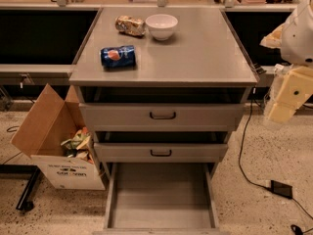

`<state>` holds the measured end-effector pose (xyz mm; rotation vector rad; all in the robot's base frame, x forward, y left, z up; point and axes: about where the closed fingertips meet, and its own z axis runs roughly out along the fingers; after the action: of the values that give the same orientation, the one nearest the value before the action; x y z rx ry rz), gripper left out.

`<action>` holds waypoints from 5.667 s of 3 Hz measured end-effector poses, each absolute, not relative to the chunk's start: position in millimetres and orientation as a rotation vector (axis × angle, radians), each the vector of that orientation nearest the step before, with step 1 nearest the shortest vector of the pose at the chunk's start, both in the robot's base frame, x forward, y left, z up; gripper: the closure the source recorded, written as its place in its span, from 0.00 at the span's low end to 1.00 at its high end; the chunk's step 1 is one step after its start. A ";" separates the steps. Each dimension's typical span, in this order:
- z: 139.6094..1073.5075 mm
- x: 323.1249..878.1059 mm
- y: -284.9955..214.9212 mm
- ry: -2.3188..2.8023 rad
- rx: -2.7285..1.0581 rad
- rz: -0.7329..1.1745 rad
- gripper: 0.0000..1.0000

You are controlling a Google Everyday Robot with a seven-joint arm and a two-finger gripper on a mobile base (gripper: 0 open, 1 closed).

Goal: Place pepsi can into bottom drawer

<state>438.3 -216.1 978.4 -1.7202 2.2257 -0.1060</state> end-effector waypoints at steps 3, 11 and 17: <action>980.1 478.9 -206.7 2.169 -1.665 -0.062 0.00; 911.5 697.4 -66.2 1.893 -1.610 0.316 0.00; 885.0 739.3 20.2 1.813 -1.641 0.468 0.00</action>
Offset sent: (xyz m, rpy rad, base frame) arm 0.0235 -0.0005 -0.0003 0.0564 -0.0272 -0.0167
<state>739.3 20.2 885.0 -1.6415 1.8128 0.4685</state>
